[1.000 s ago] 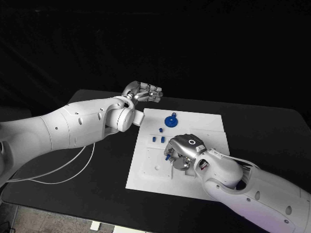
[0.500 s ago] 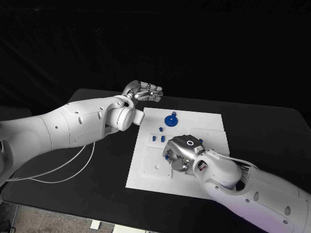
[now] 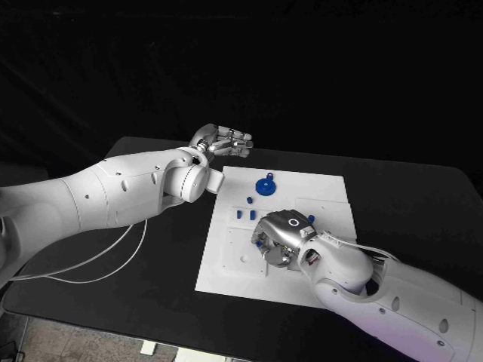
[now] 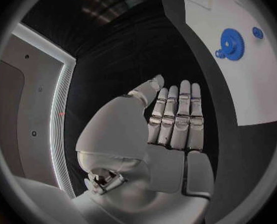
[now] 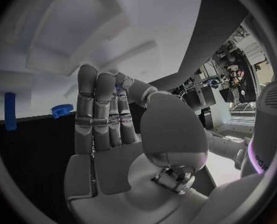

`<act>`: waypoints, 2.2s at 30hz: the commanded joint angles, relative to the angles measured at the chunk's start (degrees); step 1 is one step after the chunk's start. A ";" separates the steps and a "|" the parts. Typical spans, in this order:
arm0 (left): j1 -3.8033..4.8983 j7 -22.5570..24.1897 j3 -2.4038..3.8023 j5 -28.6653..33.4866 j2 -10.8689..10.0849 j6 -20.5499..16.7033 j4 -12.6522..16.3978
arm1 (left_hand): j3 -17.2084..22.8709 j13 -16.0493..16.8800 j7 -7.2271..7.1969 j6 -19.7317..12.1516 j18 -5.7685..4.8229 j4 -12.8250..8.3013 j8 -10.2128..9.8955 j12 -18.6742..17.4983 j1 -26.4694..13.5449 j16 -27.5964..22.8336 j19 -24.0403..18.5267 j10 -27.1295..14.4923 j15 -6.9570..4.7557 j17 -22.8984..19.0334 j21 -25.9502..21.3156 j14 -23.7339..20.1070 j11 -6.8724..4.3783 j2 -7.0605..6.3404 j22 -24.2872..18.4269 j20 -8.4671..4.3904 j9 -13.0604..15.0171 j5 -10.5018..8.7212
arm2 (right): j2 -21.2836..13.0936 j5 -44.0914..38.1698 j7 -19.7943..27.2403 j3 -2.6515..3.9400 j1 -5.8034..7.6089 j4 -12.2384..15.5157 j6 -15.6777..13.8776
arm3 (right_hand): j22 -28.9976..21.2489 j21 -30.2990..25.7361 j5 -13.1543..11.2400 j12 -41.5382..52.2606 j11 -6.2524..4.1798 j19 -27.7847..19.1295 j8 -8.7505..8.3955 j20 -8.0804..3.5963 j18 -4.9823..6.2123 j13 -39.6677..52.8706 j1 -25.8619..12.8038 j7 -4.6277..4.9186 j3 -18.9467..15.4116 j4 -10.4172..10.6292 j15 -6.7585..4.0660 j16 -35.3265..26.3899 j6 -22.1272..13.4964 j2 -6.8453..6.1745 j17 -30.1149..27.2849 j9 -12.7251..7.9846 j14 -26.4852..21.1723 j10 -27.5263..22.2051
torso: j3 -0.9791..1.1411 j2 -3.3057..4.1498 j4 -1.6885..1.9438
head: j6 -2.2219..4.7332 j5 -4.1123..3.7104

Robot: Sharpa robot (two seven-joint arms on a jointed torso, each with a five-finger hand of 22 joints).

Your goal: Assemble the parts on the task board

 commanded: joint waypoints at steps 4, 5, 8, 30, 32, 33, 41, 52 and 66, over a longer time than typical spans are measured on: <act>0.04 0.06 0.05 -0.05 0.09 0.79 0.13 | -0.11 0.01 0.05 -0.42 -0.52 0.06 0.19 -0.14 -0.09 -0.24 0.23 -0.41 0.11 -0.02 0.36 -0.45 -0.16 -0.24 -0.21 0.04 0.05 -0.26 | 0.08 1.05 0.64 -0.76 -0.66 -0.68 3.14 | 0.19 -0.63 1.87 0.12 1.07 0.04 0.12 0.45 0.75 -0.17 -1.46 0.98 -1.17 0.70 0.45 0.37 -2.94 -0.62 -0.12 -0.33 -0.31 -3.80 | -0.01 -0.03 -0.05 | 0.08 0.09; 0.04 0.03 0.05 -0.05 0.09 0.80 0.13 | -0.11 0.01 0.05 -0.42 -0.52 0.06 0.19 -0.14 -0.09 -0.24 0.23 -0.41 0.11 -0.02 0.36 -0.45 -0.16 -0.24 -0.21 0.04 0.05 -0.26 | 0.03 1.29 0.64 -0.77 -0.66 -0.72 2.80 | 0.15 -0.81 2.38 0.13 1.57 0.02 0.17 0.70 0.86 -0.17 -1.87 1.32 -1.53 0.95 0.74 0.37 -4.49 -1.09 -0.16 -0.36 -0.33 -5.49 | -0.01 -0.03 -0.05 | 0.08 0.09; 0.04 -0.07 0.05 -0.06 0.05 0.82 0.13 | -0.15 0.01 0.07 -0.46 -0.53 0.07 0.18 -0.15 -0.13 -0.25 0.21 -0.48 0.14 -0.03 0.35 -0.53 -0.13 -0.29 -0.33 0.07 0.04 -0.30 | -0.16 1.91 0.64 -0.80 -0.65 -0.78 1.28 | -0.46 -1.99 2.32 0.16 3.03 -0.39 0.18 1.68 1.39 -0.21 -2.98 1.97 -3.37 1.73 1.72 -0.10 -7.99 -3.42 -0.64 -0.41 -0.87 -10.73 | 0.01 -0.02 -0.05 | 0.09 0.07; 0.04 -0.38 0.04 -0.06 -0.31 1.53 0.00 | -0.29 0.01 0.11 -0.73 -0.44 0.31 0.20 -0.12 -0.17 -0.24 0.49 -0.78 0.28 0.00 0.31 -0.89 -0.03 -0.35 -2.60 0.27 0.05 -0.38 | -7.15 5.56 -0.26 4.61 -0.57 7.93 -5.80 | -4.78 -7.98 2.69 0.15 3.94 3.17 0.20 2.92 2.18 -0.21 1.58 0.59 -16.86 7.40 2.53 0.38 -11.04 -5.31 -4.04 -0.43 -0.72 -15.49 | 0.07 -0.08 -0.13 | 1.17 -1.22; 0.04 -0.40 0.04 -0.06 -0.33 1.57 -0.03 | -0.29 0.01 0.11 -0.73 -0.44 0.31 0.20 -0.12 -0.17 -0.24 0.49 -0.78 0.28 0.00 0.31 -0.89 -0.03 -0.35 -2.60 0.27 0.05 -0.38 | -7.94 6.36 -0.18 5.84 -0.57 8.62 -5.82 | -4.71 -7.95 2.65 0.11 3.82 3.19 0.20 2.84 2.11 -0.22 1.58 0.66 -16.39 7.38 2.44 0.45 -11.05 -5.18 -4.04 -0.43 -0.68 -14.94 | 0.05 -0.10 -0.17 | 1.29 -1.48; 0.03 -0.41 0.04 -0.06 -0.35 1.59 -0.05 | -0.29 0.01 0.11 -0.73 -0.44 0.31 0.20 -0.12 -0.17 -0.24 0.49 -0.78 0.28 0.00 0.31 -0.89 -0.03 -0.35 -2.60 0.27 0.05 -0.38 | -8.36 6.80 -0.13 6.56 -0.57 8.92 -5.92 | -4.53 -7.84 2.46 0.13 3.72 3.22 0.18 2.72 2.04 -0.22 1.60 0.73 -15.37 7.29 2.35 0.51 -11.02 -5.16 -4.02 -0.44 -0.67 -14.45 | 0.04 -0.08 -0.18 | 1.35 -1.58; 0.03 -0.47 0.04 -0.06 -0.45 1.74 -0.22 | -0.29 0.01 0.11 -0.73 -0.44 0.31 0.20 -0.12 -0.17 -0.24 0.49 -0.78 0.28 0.00 0.31 -0.89 -0.03 -0.35 -2.60 0.27 0.05 -0.38 | -11.09 9.13 0.01 11.93 -0.47 9.12 -5.21 | -2.22 -6.49 1.34 0.14 3.13 2.74 0.16 2.16 1.81 -0.27 1.05 1.00 -7.03 6.41 1.88 1.11 -10.88 -6.44 -3.31 -0.44 -0.59 -11.79 | 0.09 -0.03 -0.11 | 2.13 -2.78; 0.03 -0.54 0.03 -0.06 -0.46 2.17 -0.14 | -0.29 0.01 0.11 -0.73 -0.44 0.31 0.20 -0.12 -0.17 -0.24 0.49 -0.78 0.28 0.00 0.31 -0.89 -0.03 -0.35 -2.60 0.27 0.05 -0.38 | -13.52 12.26 0.90 13.94 0.49 4.22 5.03 | -1.53 -7.75 4.91 0.29 3.39 2.87 0.24 2.60 1.82 -0.18 1.64 0.38 -21.49 7.26 2.26 1.25 -12.28 -4.31 -2.94 -0.41 -0.68 -13.28 | 0.05 0.06 -0.12 | 2.58 -3.30; 0.02 -0.48 0.01 -0.07 -0.44 2.36 -0.15 | -0.30 0.01 0.12 -0.74 -0.45 0.31 0.20 -0.12 -0.18 -0.24 0.50 -0.78 0.28 0.00 0.32 -0.89 -0.03 -0.35 -2.66 0.27 0.05 -0.39 | -12.53 9.92 -0.07 13.84 0.58 1.41 12.10 | -1.73 -8.21 3.48 0.28 3.58 3.27 0.21 2.80 1.99 -0.18 3.33 0.17 -26.14 8.95 2.41 1.37 -12.67 -3.48 -2.94 -0.42 -0.64 -14.21 | 0.03 0.05 0.11 | 2.62 -3.82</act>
